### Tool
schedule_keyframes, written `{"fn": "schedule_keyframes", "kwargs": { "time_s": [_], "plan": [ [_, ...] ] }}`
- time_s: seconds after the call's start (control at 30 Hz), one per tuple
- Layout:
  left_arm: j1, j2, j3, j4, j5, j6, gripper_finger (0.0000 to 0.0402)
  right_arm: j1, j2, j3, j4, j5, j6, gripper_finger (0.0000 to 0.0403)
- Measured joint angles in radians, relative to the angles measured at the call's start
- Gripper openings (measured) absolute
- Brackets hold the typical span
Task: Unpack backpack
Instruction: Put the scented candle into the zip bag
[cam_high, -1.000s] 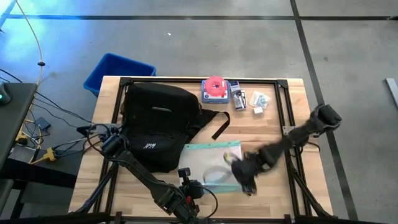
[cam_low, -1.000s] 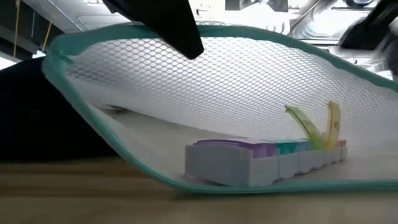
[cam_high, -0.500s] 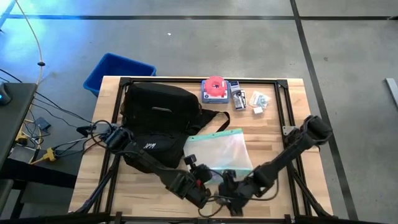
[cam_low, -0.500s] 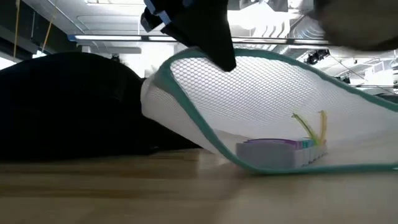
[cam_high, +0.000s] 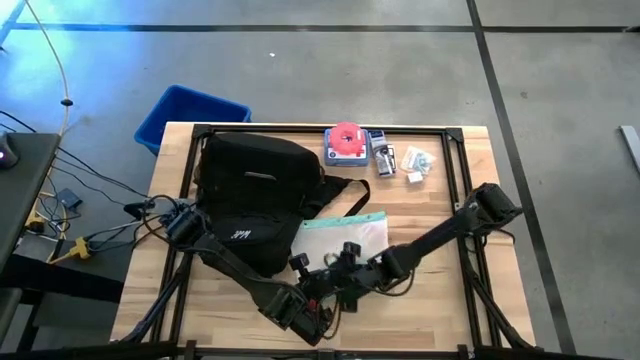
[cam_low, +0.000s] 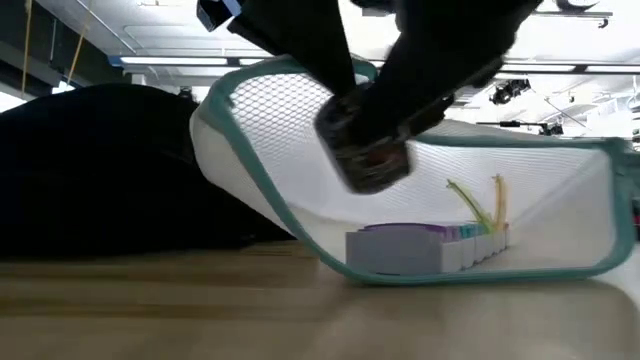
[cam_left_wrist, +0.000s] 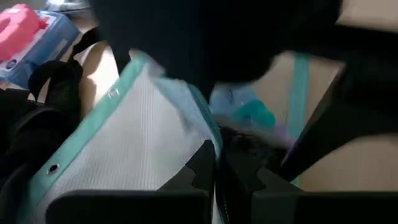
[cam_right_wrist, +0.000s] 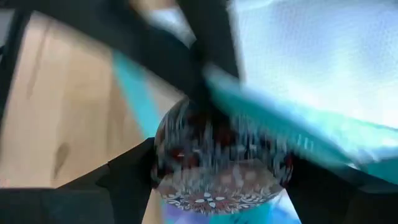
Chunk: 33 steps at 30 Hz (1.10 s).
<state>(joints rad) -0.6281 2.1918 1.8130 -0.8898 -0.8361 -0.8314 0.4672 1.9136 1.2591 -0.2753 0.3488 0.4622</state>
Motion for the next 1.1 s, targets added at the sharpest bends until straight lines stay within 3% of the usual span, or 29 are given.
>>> {"fn": "schedule_keyframes", "kwargs": {
  "time_s": [0.23, 0.57, 0.87, 1.1],
  "plan": [
    [-0.003, 0.001, 0.0, -0.024, 0.034, -0.016, 0.0, -0.015, 0.017, 0.002, 0.035, 0.035, 0.009, 0.0329],
    [-0.005, 0.001, 0.002, -0.046, 0.027, -0.031, 0.0, 0.022, 0.016, 0.002, 0.053, 0.127, -0.019, 0.0333],
    [-0.012, 0.001, 0.002, -0.052, 0.032, -0.031, 0.0, 0.114, -0.013, 0.003, 0.024, 0.098, -0.014, 0.0326],
    [-0.009, 0.002, 0.002, -0.054, 0.026, -0.032, 0.0, 0.167, -0.013, 0.004, 0.058, 0.088, -0.101, 0.0325]
  ]
}}
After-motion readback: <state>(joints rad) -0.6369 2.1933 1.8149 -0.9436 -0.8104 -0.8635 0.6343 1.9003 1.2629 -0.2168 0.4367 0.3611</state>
